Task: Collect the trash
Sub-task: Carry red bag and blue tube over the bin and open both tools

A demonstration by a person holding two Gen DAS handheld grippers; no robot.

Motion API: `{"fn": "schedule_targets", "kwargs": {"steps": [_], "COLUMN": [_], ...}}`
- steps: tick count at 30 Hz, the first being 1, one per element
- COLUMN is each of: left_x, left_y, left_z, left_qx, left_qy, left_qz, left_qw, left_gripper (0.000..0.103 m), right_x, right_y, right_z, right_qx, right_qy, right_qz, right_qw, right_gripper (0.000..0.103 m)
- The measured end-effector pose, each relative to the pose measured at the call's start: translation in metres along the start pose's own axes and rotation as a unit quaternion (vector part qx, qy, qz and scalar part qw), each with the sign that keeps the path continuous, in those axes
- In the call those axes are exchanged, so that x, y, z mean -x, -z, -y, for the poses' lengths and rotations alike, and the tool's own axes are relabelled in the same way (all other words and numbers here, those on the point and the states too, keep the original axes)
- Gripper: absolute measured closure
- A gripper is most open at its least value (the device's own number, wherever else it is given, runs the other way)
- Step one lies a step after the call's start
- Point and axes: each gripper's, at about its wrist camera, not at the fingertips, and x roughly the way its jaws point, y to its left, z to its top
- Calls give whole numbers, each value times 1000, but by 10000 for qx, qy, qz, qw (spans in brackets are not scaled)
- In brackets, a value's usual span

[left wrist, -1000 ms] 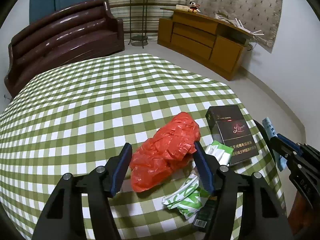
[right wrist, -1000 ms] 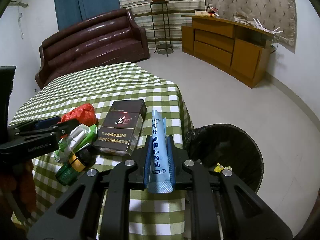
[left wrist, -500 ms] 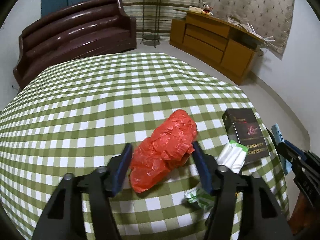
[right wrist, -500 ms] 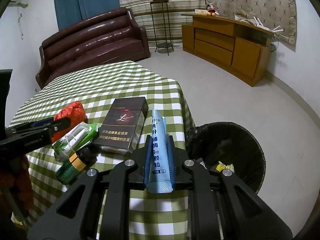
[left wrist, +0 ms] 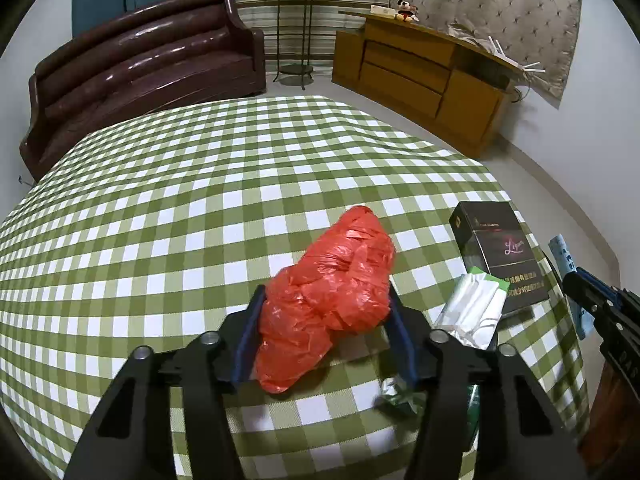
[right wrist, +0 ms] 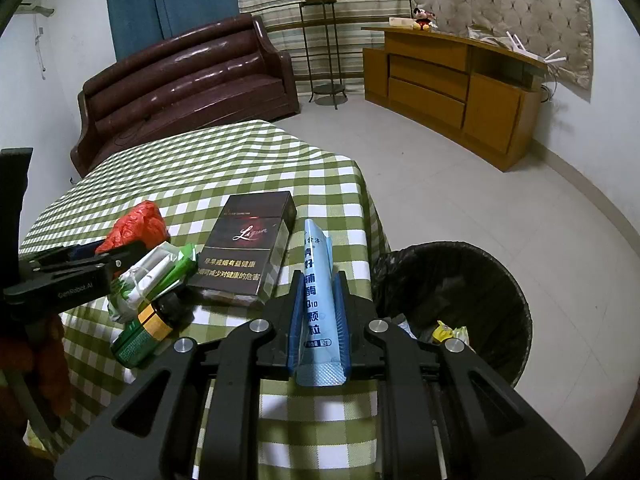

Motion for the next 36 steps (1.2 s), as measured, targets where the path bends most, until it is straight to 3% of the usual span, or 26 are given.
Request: {"fn": "schedule_targets", "kwargs": {"steps": [3,13,22,30,36], "left_x": [2,43,79,66,52], "left_y": [5,20,19,17,10], "left_z": [0,-2,45,105,139], "left_qx": [2,164,41,-222,-424], "left_qy": [-88,-244,298,775,910], "left_qz": [107,601,965,898,867], "left_qw": [9999,9978,9949,9927,9912], "left_gripper": [62,64,64,64,64], "right_x": [0,11,32,44,44], "right_y": [0,2,4,8,12], "right_z": [0,7,33,70,93], "right_qx": [-3,-112,-298,-540,-691], "right_qy": [2,53,310,631,769], "right_qz": [7,175,372,496,531], "right_qw": [10000,9998,9984,9953,9932], "right_gripper": [88,88,88,88,88]}}
